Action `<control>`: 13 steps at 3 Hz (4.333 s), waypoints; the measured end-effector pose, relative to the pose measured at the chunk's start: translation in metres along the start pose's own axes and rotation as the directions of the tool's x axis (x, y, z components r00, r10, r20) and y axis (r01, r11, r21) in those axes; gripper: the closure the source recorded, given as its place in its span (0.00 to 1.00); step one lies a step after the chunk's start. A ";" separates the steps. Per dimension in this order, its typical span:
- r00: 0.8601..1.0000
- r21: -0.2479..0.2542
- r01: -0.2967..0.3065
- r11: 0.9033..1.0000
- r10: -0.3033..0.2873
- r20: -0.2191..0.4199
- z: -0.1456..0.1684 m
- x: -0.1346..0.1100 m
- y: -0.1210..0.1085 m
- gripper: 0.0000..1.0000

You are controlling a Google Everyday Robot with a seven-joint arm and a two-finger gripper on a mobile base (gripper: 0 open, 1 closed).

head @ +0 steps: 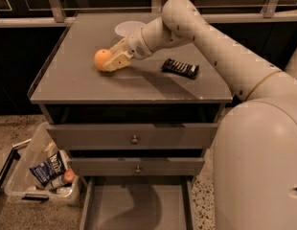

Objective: Place orange into bottom drawer

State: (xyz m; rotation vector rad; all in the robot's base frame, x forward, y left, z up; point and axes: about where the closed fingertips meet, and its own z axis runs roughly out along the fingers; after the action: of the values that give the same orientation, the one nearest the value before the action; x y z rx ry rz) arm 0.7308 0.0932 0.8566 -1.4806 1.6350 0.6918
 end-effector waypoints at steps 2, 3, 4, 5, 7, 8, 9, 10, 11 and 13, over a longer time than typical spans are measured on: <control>1.000 0.000 0.000 1.000 0.000 0.000 0.000 0.000 0.000 1.00; 1.000 0.001 0.012 1.000 -0.012 0.000 -0.003 -0.004 0.001 1.00; 0.999 0.020 0.035 0.999 -0.035 0.019 -0.019 -0.015 0.002 1.00; 0.997 0.073 0.059 0.996 -0.062 0.043 -0.053 -0.024 0.004 1.00; 0.995 0.169 0.101 0.980 -0.099 -0.021 -0.136 -0.004 0.023 1.00; 0.988 0.167 0.142 0.976 -0.128 -0.090 -0.171 0.010 0.054 1.00; 0.980 0.175 0.167 0.970 -0.144 -0.139 -0.205 0.030 0.091 1.00; 0.980 0.175 0.167 0.970 -0.144 -0.139 -0.205 0.030 0.091 1.00; 0.978 0.173 0.178 0.969 -0.156 -0.137 -0.206 0.034 0.105 1.00; 0.978 0.192 0.197 0.961 -0.177 -0.114 -0.201 0.077 0.191 1.00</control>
Offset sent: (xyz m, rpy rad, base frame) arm 0.0000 0.0000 0.0000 0.0000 0.0000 0.0000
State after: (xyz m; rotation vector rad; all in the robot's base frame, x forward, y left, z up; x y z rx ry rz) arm 0.5042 -0.0832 0.8746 -1.5138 1.5607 0.3428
